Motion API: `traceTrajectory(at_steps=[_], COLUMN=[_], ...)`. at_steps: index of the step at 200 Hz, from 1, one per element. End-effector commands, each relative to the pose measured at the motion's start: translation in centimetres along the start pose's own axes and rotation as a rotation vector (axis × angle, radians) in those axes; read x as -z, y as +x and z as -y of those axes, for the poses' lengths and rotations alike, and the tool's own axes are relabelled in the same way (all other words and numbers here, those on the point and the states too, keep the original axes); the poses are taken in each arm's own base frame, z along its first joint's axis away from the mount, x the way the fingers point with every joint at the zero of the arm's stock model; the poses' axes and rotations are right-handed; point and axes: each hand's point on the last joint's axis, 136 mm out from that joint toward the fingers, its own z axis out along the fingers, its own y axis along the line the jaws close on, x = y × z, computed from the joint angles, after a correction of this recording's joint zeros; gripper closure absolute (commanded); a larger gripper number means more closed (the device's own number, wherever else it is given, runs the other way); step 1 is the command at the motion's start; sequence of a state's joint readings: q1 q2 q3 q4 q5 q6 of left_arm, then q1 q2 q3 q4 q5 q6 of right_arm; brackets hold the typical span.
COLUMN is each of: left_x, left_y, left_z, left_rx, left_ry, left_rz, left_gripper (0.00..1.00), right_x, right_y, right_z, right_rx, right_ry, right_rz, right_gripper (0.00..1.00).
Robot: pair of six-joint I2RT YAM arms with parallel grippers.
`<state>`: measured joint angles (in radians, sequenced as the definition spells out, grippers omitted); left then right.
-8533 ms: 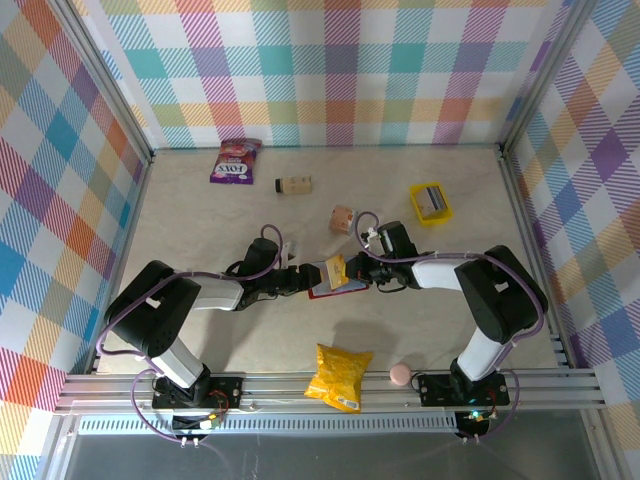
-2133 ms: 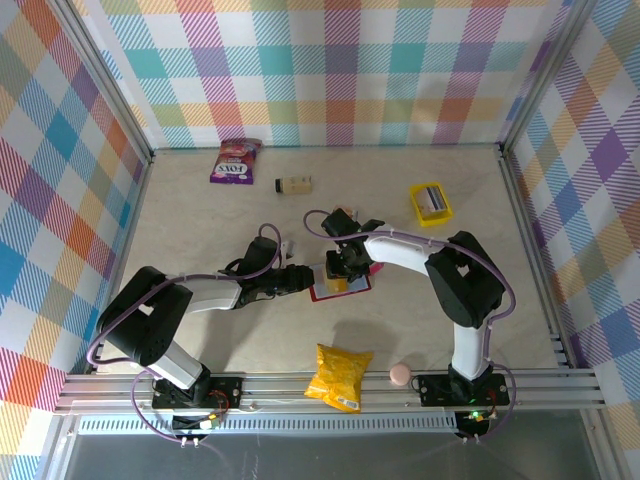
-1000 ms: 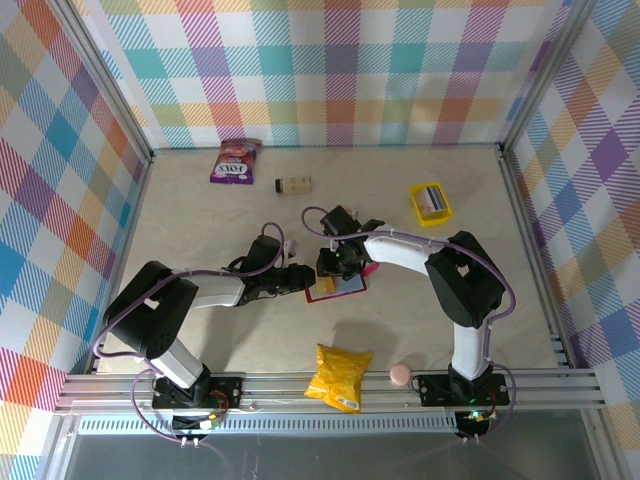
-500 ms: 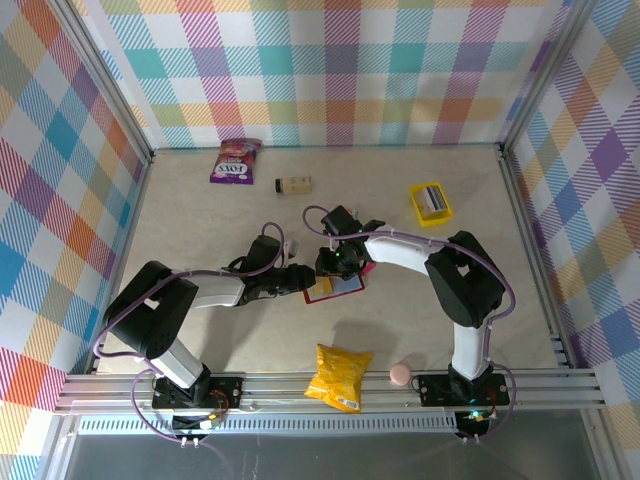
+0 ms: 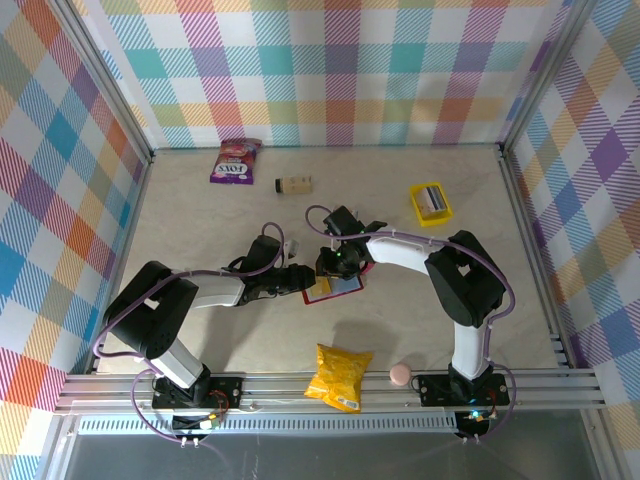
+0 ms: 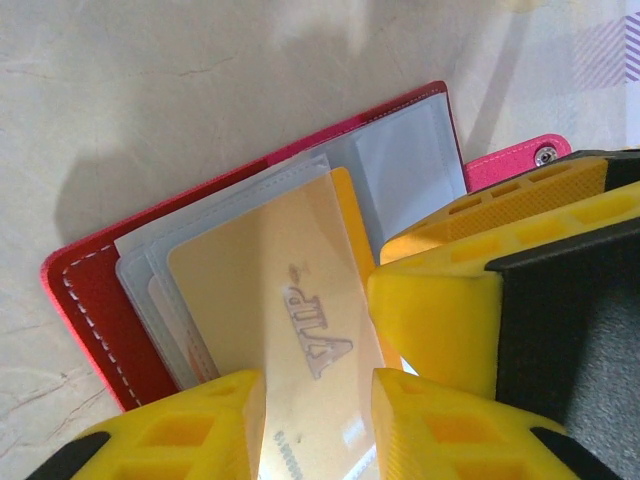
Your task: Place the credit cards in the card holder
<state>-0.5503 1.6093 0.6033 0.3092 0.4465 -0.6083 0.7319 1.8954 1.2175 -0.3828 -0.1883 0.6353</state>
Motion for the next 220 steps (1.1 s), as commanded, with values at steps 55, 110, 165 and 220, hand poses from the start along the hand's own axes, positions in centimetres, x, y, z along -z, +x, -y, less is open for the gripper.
traceTrajectory(at_steps=[55,110,165,220], left_x=[1.6,2.8,2.6,3.1], left_y=[-0.8,-0.8,-0.4,0.3], left_z=[0.9,1.8,1.0,0.4], left_rx=[-0.071,-0.018,0.031,0.044], left_ry=[-0.011,0.031,0.115,0.111], left_rz=[0.067,0.095,0.100,0.098], left_gripper=[0.66,0.65,0.63,0.63], right_x=[7.1,8.6,5.9,4.0], right_y=[-0.9,-0.2,-0.2,-1.2], right_z=[4.7,5.6,5.0,4.4], right_rx=[0.007,0.084,0.126,0.113], right_ry=[0.124,0.172,0.244,0.266], right_rz=[0.145,0.124,0.033,0.007], right_gripper=[0.65,0.61,0.59,0.58])
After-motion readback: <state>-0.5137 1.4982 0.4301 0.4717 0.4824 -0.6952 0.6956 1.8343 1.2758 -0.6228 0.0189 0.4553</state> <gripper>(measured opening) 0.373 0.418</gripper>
